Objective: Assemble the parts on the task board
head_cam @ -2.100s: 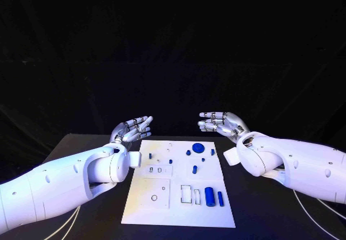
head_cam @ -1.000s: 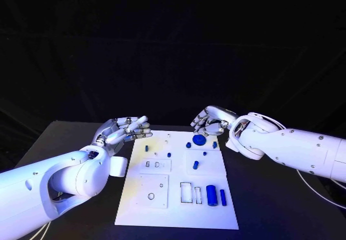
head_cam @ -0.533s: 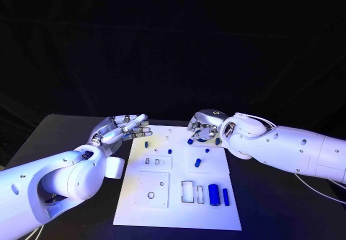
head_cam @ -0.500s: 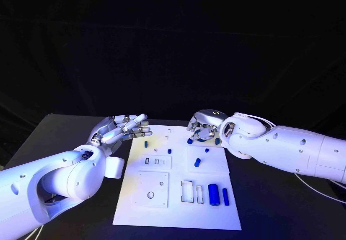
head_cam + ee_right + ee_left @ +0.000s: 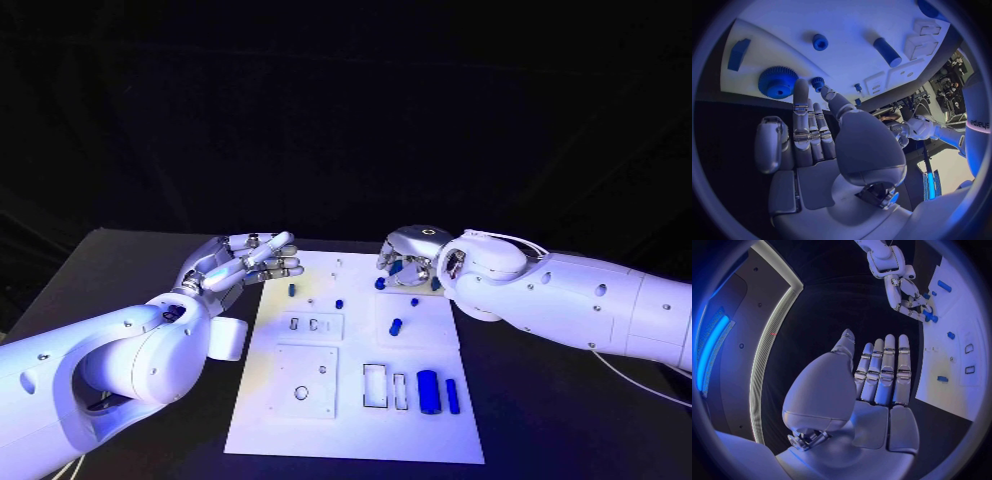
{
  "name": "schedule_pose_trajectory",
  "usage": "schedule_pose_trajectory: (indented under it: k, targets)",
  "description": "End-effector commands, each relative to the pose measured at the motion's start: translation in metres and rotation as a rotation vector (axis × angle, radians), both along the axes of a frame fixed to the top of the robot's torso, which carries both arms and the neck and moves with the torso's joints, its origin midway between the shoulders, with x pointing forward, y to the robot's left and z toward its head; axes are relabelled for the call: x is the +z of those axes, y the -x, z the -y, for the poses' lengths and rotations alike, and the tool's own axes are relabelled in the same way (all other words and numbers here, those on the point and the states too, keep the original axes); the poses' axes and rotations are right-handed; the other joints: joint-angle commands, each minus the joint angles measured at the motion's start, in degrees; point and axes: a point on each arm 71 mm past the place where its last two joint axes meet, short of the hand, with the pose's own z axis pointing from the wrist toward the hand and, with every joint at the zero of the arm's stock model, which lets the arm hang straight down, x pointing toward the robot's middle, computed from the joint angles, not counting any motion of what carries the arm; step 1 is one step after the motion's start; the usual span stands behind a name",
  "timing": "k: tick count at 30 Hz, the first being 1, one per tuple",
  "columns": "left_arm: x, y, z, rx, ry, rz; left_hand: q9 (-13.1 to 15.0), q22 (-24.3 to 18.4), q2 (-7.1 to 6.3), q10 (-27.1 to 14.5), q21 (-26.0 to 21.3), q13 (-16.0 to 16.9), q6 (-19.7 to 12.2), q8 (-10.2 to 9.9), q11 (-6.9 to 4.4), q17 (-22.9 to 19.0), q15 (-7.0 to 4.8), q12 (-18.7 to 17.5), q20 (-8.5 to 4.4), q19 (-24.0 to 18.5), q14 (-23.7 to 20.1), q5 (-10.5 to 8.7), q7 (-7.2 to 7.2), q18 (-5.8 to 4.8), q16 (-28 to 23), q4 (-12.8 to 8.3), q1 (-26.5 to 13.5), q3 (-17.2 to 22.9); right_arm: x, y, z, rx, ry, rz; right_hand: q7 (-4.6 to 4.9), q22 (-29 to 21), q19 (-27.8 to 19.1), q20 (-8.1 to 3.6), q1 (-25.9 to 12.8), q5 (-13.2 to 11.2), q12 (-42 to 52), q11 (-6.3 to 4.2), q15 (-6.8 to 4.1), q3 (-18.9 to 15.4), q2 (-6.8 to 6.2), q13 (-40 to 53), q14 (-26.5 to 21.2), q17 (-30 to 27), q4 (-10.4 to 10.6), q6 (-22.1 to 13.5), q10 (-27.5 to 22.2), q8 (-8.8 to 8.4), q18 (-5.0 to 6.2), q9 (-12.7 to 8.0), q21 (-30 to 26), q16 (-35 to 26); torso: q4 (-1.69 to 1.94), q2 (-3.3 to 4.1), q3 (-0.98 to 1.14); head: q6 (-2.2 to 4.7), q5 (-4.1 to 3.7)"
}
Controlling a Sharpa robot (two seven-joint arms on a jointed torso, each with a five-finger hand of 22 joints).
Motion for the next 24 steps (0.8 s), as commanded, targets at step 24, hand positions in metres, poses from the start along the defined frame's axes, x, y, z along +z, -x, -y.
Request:
schedule_pose_trajectory:
  k: [24]
  targets:
    - [0.0012, 0.0, 0.0036, -0.031, 0.006, 0.002, -0.1, 0.0, 0.09, -0.1, 0.4, -0.1, 0.0, -0.4, 0.23, 0.1, 0.16, -0.4, -0.15, 0.4, 0.3, 0.17, 0.17, 0.35, -0.4, -0.3, 0.2, -0.2, -0.0114, -0.0015, -0.0058, 0.004, 0.041, -0.043, 0.01, 7.5, 2.4, 0.02, -0.1, 1.2, 0.5, -0.48, -0.26, 3.6, -0.58, 0.0, 4.3, 41.6, 2.9, 0.8, 1.8, 0.05, -1.86, 0.3, 4.9, 55.2, 0.44, 0.46, -0.16, -0.38, -0.31]
